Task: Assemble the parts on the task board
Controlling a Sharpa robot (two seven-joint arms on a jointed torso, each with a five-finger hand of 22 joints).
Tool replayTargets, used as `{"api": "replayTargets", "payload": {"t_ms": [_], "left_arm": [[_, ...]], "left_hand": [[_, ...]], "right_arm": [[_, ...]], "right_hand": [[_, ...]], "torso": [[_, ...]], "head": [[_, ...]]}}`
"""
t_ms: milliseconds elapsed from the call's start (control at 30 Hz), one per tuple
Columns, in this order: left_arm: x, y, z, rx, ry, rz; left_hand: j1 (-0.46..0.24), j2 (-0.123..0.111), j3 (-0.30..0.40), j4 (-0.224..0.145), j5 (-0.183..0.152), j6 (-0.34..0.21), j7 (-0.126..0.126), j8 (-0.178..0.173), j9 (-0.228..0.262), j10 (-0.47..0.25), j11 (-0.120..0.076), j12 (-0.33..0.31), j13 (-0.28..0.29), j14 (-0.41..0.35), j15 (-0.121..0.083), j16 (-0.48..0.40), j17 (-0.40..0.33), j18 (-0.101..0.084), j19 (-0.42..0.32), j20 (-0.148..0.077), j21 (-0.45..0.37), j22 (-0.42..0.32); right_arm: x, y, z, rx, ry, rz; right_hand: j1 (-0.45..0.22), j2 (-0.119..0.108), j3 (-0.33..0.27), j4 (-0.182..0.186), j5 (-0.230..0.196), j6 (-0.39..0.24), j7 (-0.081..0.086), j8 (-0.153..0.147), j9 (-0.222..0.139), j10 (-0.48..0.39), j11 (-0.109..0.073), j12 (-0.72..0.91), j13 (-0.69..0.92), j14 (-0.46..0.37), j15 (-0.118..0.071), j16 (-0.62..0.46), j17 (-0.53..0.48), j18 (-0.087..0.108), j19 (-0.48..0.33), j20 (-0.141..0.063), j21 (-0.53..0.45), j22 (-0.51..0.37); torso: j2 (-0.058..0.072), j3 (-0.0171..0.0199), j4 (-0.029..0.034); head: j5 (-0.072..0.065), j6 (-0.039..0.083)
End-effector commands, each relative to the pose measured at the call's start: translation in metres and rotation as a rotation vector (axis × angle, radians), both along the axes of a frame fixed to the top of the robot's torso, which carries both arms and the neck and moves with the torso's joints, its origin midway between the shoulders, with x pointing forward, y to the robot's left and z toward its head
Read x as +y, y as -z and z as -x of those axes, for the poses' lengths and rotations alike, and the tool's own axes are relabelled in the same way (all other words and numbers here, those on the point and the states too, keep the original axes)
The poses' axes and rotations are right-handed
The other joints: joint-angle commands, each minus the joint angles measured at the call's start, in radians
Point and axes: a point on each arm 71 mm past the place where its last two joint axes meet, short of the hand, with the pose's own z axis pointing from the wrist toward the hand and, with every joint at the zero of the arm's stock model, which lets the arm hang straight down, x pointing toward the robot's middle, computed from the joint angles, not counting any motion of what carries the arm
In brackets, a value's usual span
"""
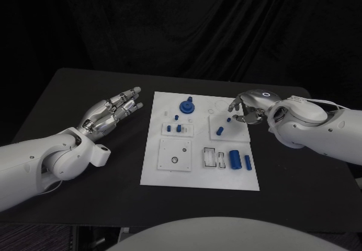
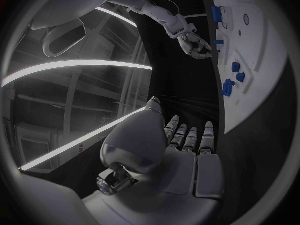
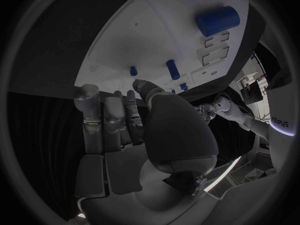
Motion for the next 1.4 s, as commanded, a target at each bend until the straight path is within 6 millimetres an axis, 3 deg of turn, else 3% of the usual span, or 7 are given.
{"api": "replayTargets", "payload": {"t_ms": [33, 167, 267, 433, 500, 967, 1400], "left_arm": [[0.000, -0.014, 0.003, -0.158, 0.022, 0.143], [0.000, -0.013, 0.003, -0.155, 0.022, 0.142], [0.001, -0.012, 0.002, -0.153, 0.020, 0.139], [0.001, -0.010, 0.001, -0.151, 0.018, 0.137], [0.001, -0.009, 0.001, -0.150, 0.018, 0.136], [0.000, -0.006, 0.001, -0.133, 0.027, 0.134], [-0.001, -0.001, 0.001, -0.113, 0.037, 0.132]], "left_hand": [[0.015, 0.000, 0.003, -0.005, 0.013, 0.004, -0.003, 0.000, 0.001, 0.003, 0.009, 0.001, 0.001, 0.001, 0.010, -0.007, -0.002, 0.009, 0.000, 0.011, 0.000, -0.002], [0.024, 0.001, 0.007, -0.009, 0.025, 0.007, -0.002, 0.000, 0.002, 0.004, 0.011, 0.002, 0.001, 0.001, 0.012, -0.007, -0.002, 0.011, 0.001, 0.015, 0.001, -0.004], [0.027, 0.002, 0.008, -0.010, 0.030, 0.009, 0.000, 0.001, 0.002, 0.004, 0.013, 0.002, 0.001, 0.001, 0.013, -0.007, -0.002, 0.012, 0.001, 0.017, 0.001, -0.004], [0.035, 0.001, 0.010, -0.015, 0.039, 0.009, 0.000, 0.000, 0.002, 0.004, 0.015, 0.002, 0.001, 0.001, 0.014, -0.007, -0.002, 0.013, 0.001, 0.019, 0.001, -0.006], [0.036, 0.001, 0.011, -0.016, 0.040, 0.009, 0.000, 0.000, 0.002, 0.004, 0.015, 0.002, 0.001, 0.001, 0.014, -0.007, -0.002, 0.013, 0.001, 0.020, 0.001, -0.006], [0.056, 0.002, 0.018, -0.030, 0.061, 0.002, -0.013, -0.001, 0.001, 0.006, 0.030, 0.005, 0.001, 0.001, 0.028, -0.007, -0.002, 0.015, 0.005, 0.036, 0.003, -0.005], [0.066, 0.002, 0.022, -0.042, 0.074, 0.003, -0.012, 0.000, 0.001, 0.007, 0.035, 0.006, 0.002, 0.004, 0.042, -0.005, 0.000, 0.016, 0.012, 0.052, 0.006, 0.000]], "right_arm": [[-0.001, 0.004, 0.000, -0.004, -0.001, 0.000], [0.000, 0.006, 0.000, -0.009, -0.015, -0.006], [0.001, 0.007, 0.000, -0.016, -0.027, -0.015], [0.001, 0.009, 0.000, -0.001, -0.027, -0.031], [0.000, 0.011, -0.001, 0.008, -0.025, -0.034], [0.002, 0.017, -0.003, 0.032, -0.029, -0.032], [0.008, 0.024, -0.005, 0.055, -0.038, -0.019]], "right_hand": [[-0.008, 0.004, -0.010, 0.000, -0.017, -0.023, -0.008, -0.003, 0.008, -0.010, -0.002, 0.008, 0.001, -0.012, 0.000, -0.011, -0.016, -0.004, 0.002, -0.003, 0.008, 0.104], [-0.005, 0.004, -0.006, 0.006, -0.029, -0.071, -0.005, -0.026, 0.006, -0.027, 0.005, -0.022, -0.034, -0.015, 0.005, -0.015, -0.034, -0.005, 0.003, -0.001, 0.007, 0.104], [-0.002, 0.005, -0.001, 0.013, -0.041, -0.063, 0.011, -0.025, 0.002, -0.008, 0.006, -0.063, -0.087, -0.012, 0.004, -0.009, -0.042, -0.006, 0.009, 0.001, 0.016, 0.107], [0.001, 0.006, -0.001, 0.019, -0.059, -0.053, 0.023, -0.022, 0.000, 0.020, 0.005, -0.081, -0.119, -0.015, 0.004, -0.011, -0.054, -0.006, 0.009, 0.001, 0.015, 0.106], [0.006, 0.007, 0.001, 0.019, -0.057, -0.047, 0.031, -0.020, -0.001, 0.033, 0.006, -0.085, -0.129, -0.015, 0.004, -0.011, -0.058, -0.006, 0.009, 0.001, 0.014, 0.106], [0.037, 0.013, 0.025, 0.007, -0.016, -0.016, 0.044, -0.009, -0.002, 0.085, 0.000, -0.099, -0.169, -0.011, 0.000, -0.003, -0.065, -0.008, 0.018, -0.003, 0.031, 0.111], [0.054, 0.012, 0.050, -0.002, -0.009, 0.011, 0.059, -0.006, -0.008, 0.157, -0.009, -0.140, -0.232, 0.029, -0.010, 0.044, -0.033, -0.022, 0.061, -0.014, 0.119, 0.129]], "torso": [[0.001, -0.0005, -0.0003], [0.000, -0.0003, -0.0011], [0.000, -0.0003, -0.0014], [-0.001, -0.0002, -0.0013], [-0.001, -0.0006, -0.0020], [0.000, -0.0003, -0.0003], [0.001, -0.0013, 0.0001]], "head": [[0.001, 0.000], [0.006, 0.000], [0.007, 0.000], [0.005, 0.000], [0.005, 0.000], [0.003, 0.000], [0.003, 0.000]]}}
